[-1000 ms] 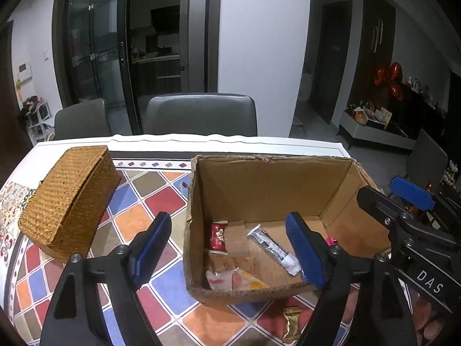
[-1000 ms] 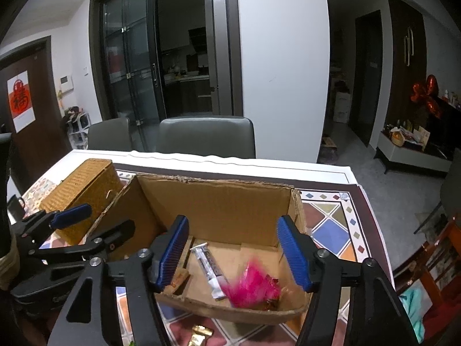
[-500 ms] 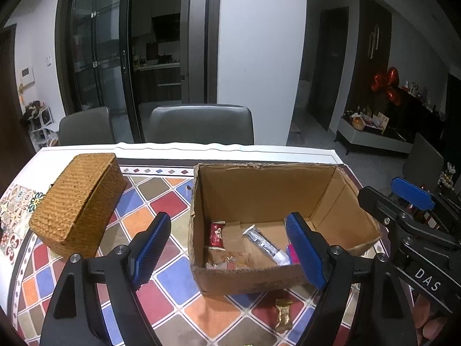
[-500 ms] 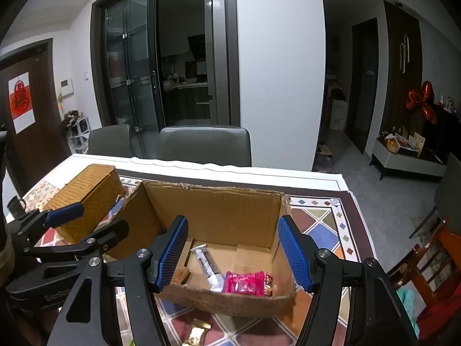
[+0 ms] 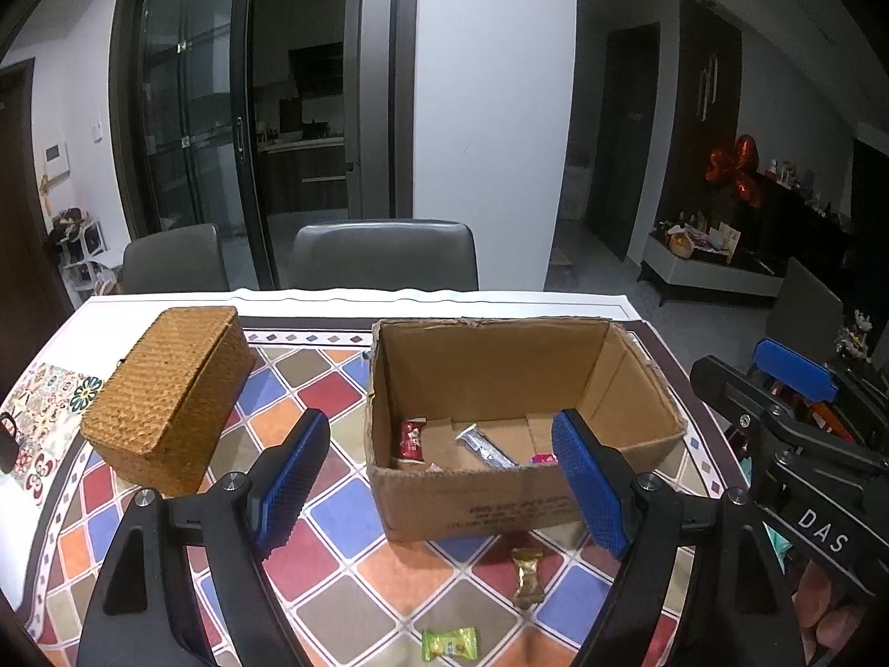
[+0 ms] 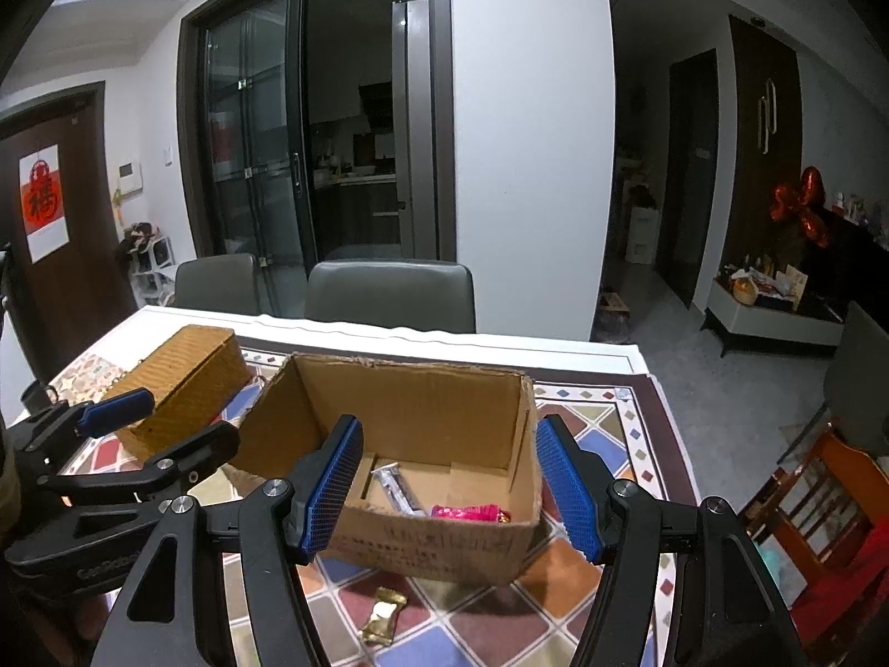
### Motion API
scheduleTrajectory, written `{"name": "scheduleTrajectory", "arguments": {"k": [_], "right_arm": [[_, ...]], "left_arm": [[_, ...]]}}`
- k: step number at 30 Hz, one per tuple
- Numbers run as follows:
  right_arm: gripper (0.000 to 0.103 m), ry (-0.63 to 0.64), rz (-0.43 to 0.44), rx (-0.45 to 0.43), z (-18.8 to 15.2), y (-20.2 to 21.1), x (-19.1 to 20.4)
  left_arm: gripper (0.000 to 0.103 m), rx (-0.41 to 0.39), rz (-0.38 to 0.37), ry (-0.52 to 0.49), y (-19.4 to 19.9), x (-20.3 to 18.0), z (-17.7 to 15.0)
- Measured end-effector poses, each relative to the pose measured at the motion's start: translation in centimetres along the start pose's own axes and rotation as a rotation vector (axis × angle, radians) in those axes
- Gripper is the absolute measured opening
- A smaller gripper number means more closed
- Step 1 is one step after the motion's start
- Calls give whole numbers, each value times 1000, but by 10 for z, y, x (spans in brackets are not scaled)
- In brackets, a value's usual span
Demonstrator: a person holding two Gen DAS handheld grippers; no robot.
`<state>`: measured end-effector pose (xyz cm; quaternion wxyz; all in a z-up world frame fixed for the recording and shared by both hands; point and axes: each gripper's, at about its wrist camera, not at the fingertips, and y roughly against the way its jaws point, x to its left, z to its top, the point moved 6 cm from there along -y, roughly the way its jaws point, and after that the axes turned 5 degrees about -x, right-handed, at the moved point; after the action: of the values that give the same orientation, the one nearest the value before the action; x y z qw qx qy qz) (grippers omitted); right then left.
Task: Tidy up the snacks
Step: 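Withdraw both tools from the box toward the remaining snacks on the table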
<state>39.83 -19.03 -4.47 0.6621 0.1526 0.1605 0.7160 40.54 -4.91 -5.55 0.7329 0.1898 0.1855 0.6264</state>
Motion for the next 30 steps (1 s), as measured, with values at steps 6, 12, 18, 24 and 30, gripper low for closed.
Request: {"name": "scheduleTrajectory", "arguments": {"k": [6,12,18,24,30], "right_arm": [[66,4,-2,-15,0,19,4],[66,7,-5,-29,-4,40,7],[66,14,-11,-42,-8,58,9],[66,15,-17,-43,-16,71,12],[66,14,-28,-40,-25,83,11]], "left_arm": [[82,-13,-2,-4,20,-2,-4],[82,-22,-6,-7,40,-3,-11],[82,-24,-9,-14,57,-4,-19],[82,-26,-15,-22,72,-6,-28],[82,-28,-25,-31,82,-13,-37]]}}
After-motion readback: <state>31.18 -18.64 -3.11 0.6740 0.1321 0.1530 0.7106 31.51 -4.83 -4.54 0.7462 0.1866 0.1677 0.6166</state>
